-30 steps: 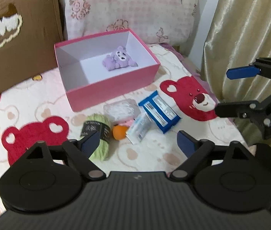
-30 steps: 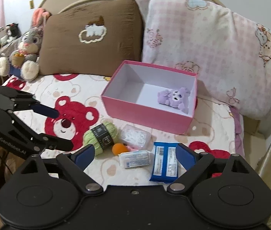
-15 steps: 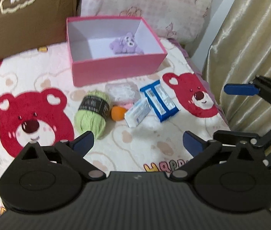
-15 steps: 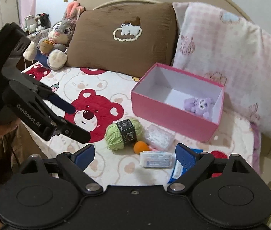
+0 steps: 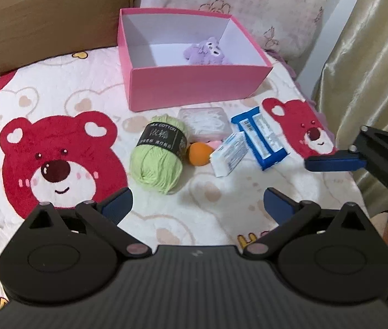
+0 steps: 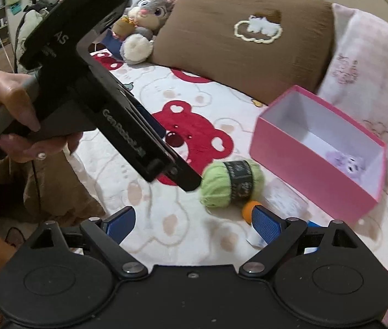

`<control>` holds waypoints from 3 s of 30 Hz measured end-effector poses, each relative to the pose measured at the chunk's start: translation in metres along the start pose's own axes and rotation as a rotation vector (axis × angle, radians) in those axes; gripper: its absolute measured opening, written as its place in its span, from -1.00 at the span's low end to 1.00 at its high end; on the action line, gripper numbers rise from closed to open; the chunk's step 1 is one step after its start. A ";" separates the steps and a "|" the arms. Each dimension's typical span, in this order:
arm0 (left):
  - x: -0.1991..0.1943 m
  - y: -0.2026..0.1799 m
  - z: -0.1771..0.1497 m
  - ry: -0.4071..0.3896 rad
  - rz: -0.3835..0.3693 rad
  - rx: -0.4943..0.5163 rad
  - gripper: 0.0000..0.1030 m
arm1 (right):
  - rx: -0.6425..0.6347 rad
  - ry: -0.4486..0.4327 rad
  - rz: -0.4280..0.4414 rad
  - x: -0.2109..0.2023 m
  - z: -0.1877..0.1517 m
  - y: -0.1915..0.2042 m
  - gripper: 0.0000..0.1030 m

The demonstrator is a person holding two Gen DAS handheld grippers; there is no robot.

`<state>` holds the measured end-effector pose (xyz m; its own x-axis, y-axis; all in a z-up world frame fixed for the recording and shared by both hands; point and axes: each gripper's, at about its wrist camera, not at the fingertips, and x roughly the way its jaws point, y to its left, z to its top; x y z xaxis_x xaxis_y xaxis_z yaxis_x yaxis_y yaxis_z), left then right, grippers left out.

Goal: Organize objects
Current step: 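Move the left tool back toward the green yarn ball, then close the left gripper around the green yarn ball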

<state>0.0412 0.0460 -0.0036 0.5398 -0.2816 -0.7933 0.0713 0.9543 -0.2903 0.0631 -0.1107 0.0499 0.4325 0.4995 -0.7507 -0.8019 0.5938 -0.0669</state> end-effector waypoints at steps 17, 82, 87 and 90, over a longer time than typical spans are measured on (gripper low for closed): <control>0.049 0.066 -0.016 -0.141 0.022 -0.159 0.94 | -0.204 -0.072 -0.078 0.105 -0.005 -0.027 0.82; 0.121 0.112 -0.023 -0.217 -0.121 -0.414 0.10 | -0.002 -0.033 0.044 0.217 0.005 -0.075 1.00; 0.114 0.112 -0.024 -0.217 -0.091 -0.372 -0.03 | 0.067 -0.045 0.053 0.200 0.003 -0.063 1.00; 0.105 0.113 -0.023 -0.232 -0.077 -0.358 -0.03 | 0.136 -0.054 0.125 0.182 -0.003 -0.061 1.00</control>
<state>0.0865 0.1216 -0.1318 0.7214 -0.2814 -0.6328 -0.1550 0.8249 -0.5435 0.1900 -0.0579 -0.0844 0.3576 0.6054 -0.7111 -0.7892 0.6030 0.1165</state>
